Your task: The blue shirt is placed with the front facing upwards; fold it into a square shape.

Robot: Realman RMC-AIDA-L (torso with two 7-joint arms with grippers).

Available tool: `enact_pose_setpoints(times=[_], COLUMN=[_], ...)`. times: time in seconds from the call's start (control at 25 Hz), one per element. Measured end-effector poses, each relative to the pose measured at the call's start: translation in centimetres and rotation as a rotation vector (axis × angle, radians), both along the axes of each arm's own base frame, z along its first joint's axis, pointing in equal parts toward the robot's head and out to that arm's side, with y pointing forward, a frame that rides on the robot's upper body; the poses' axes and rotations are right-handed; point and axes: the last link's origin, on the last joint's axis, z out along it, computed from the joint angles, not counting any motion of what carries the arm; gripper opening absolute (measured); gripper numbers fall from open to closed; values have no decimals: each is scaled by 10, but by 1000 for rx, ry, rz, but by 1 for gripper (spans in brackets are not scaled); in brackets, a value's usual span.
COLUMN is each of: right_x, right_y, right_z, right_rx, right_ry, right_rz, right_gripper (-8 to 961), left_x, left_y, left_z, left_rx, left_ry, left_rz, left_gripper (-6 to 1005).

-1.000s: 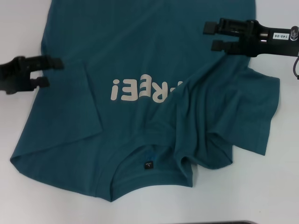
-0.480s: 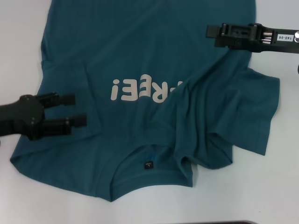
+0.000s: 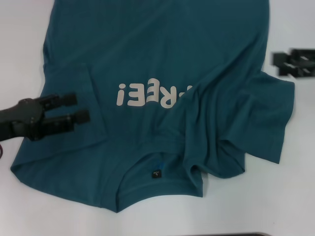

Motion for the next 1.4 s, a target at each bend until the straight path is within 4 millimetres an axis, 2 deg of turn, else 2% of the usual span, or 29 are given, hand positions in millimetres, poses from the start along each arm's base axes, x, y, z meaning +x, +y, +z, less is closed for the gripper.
enact_pose_setpoints(times=[0.12,0.2,0.4,0.72,1.04,1.4], right_x=[16,25,42,46,52,57], right_y=[-16,-21,-25,-22,-21,-18], right_z=[17,22,17,10,-7,-17], right_rx=[-38,-46,-71,-65,-59,-57], right_ry=[-16,-36,-112,-128,-128,-124], right_rz=[-108,-173,-284,-317,-375,-427], right_gripper=[890,890,890,889,888,887], left_x=[-1,-1,0,0,1,-1], left_y=[2,4,8,10,11,10], left_z=[3,3,2,5,6,8], left_rx=[26,40,48,62,79,94], left_ry=[-15,-22,-24,-36,-47,-53], left_rz=[18,28,33,39,43,53], left_gripper=[890,890,889,889,889,890])
